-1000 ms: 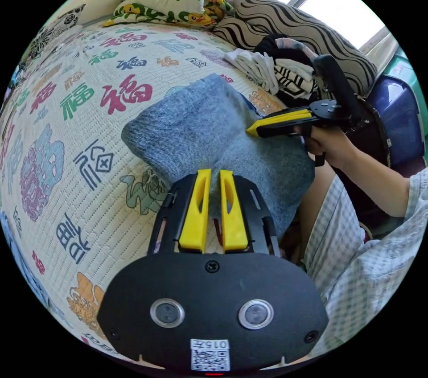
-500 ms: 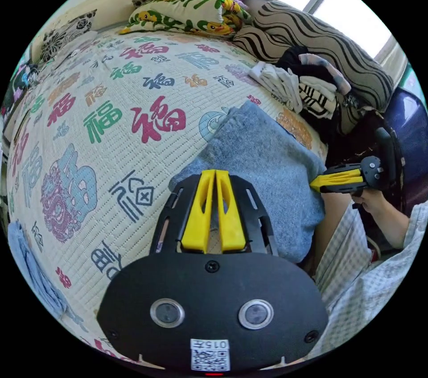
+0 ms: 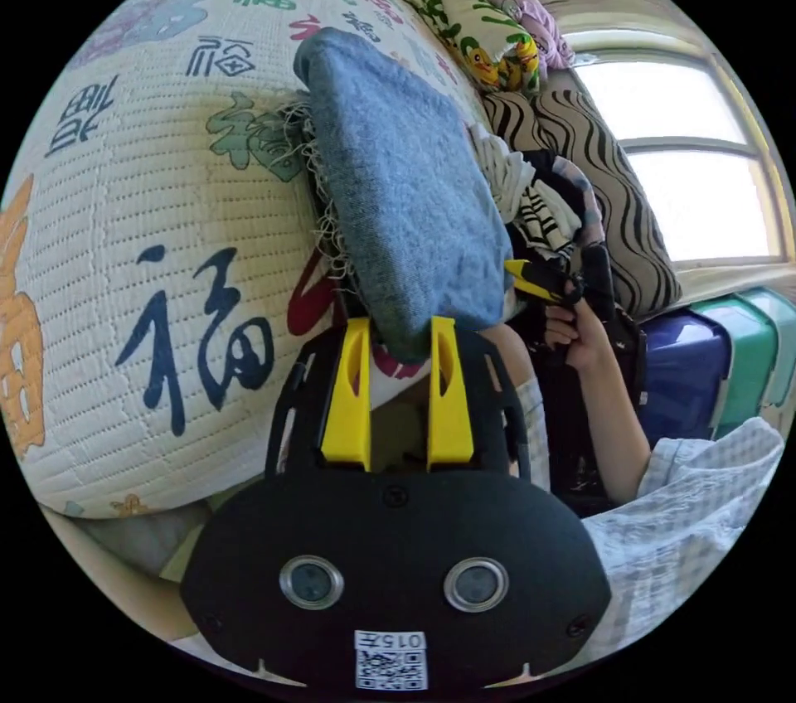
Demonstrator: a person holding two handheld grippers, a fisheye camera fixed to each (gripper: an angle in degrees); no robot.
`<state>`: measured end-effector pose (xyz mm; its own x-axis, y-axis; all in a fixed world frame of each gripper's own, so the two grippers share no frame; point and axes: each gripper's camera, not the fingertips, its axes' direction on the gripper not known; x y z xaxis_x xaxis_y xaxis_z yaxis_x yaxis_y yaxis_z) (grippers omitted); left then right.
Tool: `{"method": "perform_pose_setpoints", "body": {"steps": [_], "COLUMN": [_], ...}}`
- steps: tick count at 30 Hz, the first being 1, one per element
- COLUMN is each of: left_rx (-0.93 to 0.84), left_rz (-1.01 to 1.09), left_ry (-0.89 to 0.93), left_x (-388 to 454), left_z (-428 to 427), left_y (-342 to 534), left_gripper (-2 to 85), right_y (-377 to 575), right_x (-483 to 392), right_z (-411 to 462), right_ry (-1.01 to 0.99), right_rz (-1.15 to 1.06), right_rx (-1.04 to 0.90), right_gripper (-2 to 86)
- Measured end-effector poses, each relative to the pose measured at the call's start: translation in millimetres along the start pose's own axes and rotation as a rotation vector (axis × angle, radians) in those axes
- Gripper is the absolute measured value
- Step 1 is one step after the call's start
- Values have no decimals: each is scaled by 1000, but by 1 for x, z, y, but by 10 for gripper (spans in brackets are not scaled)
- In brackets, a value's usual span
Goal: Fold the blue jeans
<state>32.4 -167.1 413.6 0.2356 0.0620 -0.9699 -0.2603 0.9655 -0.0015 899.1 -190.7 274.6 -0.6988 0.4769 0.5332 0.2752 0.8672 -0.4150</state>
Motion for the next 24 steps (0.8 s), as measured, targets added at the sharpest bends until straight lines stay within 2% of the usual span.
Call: {"method": "perform_pose_setpoints", "body": {"steps": [3,6,10,14,16,19,20,21,24], "left_rx": [15,12,-32,145,118,-68,-199,-320,-523], "left_rz": [-78,-23,5,284,440,676,723,737,710], "left_ry": [134,63,92,-89,-123,-145,-107,-95,-54], "left_x": [-22,-14,-14,17,35,67,74,77,70], "left_z": [4,17,22,-29,-36,-4,20,46,109], "left_y": [-5,-13,-26,-68,-121,-217,-252,-281,-329], "left_gripper": [58,59,84,113,119,121,124,127,134], "right_y": [-7,-8,9,55,63,64,62,58,49], "right_x": [3,16,26,19,20,22,22,22,23], "right_z": [-18,-31,-63,-102,-106,-99,-94,-89,-79], "right_ry": [40,3,-87,-125,-134,-194,-239,-245,-269], "right_rz": [-41,1,63,156,211,275,287,296,318], "right_rx": [-23,-7,70,254,293,324,326,326,328], "right_gripper": [43,42,67,118,146,170,172,172,164]}}
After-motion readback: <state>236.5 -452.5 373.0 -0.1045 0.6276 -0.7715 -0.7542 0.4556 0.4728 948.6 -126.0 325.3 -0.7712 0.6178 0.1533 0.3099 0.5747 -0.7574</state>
